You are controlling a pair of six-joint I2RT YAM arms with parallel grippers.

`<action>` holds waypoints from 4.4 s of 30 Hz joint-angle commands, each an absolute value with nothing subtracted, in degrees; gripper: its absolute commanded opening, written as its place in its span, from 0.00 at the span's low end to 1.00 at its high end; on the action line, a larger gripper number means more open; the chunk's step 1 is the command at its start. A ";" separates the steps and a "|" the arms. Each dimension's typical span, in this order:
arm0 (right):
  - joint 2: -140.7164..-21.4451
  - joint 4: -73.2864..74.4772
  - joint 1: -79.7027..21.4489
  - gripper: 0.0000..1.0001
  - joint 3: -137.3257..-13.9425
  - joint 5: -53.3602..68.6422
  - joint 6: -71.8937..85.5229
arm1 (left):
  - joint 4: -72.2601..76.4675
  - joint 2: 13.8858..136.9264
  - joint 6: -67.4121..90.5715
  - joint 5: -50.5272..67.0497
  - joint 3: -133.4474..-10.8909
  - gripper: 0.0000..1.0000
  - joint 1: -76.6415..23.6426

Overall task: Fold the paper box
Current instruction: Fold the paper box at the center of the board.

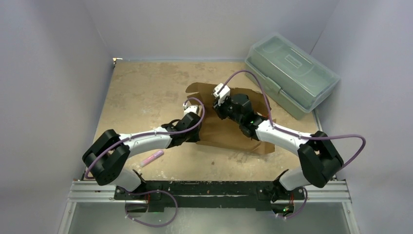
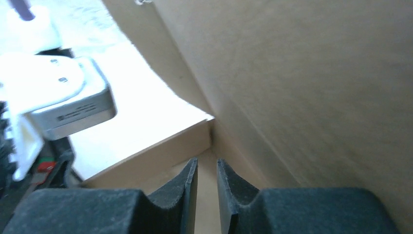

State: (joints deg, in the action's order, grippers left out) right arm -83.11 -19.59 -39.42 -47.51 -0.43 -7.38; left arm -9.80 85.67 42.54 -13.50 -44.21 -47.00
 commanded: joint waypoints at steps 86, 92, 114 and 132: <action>-83.05 21.69 -37.75 0.67 -48.71 34.18 -56.83 | -8.86 86.43 41.74 -17.01 -45.82 0.00 -47.42; -84.83 20.87 -38.05 0.61 -48.47 32.51 -56.62 | -8.53 86.44 41.69 -16.87 -46.03 0.00 -47.30; -88.78 23.73 -39.72 0.09 -51.90 30.65 -53.52 | -2.75 87.00 38.80 -8.01 -46.59 0.10 -40.73; -89.51 24.44 -40.54 0.06 -52.40 30.89 -53.53 | -4.92 92.10 32.04 -8.43 -54.62 0.29 -38.20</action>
